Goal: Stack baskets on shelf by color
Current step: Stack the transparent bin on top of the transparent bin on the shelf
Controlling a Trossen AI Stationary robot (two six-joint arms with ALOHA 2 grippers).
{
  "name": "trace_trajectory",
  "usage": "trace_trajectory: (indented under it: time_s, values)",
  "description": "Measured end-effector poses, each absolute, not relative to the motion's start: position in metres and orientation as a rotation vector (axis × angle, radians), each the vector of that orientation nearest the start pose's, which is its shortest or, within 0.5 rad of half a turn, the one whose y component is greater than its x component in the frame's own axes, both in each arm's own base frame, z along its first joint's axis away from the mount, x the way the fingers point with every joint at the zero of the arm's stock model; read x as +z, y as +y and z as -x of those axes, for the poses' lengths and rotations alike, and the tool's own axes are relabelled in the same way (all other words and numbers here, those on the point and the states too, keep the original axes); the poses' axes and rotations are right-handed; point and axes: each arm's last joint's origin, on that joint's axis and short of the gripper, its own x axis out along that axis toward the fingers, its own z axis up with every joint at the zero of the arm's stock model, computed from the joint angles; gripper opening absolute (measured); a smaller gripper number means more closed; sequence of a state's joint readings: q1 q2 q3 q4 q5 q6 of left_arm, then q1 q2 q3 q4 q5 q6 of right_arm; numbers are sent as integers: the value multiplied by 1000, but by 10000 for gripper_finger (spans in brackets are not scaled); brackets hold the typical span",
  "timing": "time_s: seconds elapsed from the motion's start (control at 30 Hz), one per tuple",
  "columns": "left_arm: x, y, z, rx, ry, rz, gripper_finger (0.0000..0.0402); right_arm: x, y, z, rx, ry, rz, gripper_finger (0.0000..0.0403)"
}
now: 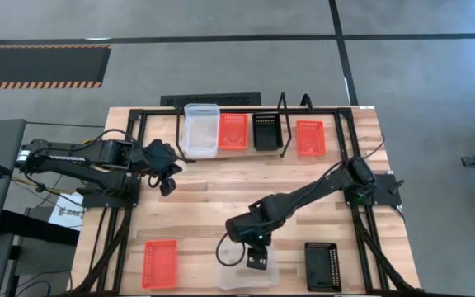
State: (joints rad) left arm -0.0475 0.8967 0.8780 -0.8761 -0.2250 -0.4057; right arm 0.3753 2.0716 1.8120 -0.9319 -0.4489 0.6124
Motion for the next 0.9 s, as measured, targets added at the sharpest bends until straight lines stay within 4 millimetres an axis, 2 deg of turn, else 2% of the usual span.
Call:
trace_trajectory:
  time_s: [0.13,0.4,0.73,0.9]
  values:
    - [290,-1,-161,357,835,248,0,245,167,-400,352,1359,-422,166]
    - [290,-1,-161,360,835,252,0,228,160,-396,324,1397,-225,161]
    - [290,-1,-161,363,834,258,0,210,146,-393,286,1449,-200,160]
    - [290,-1,-161,369,831,263,0,210,141,-397,296,1423,-186,161]
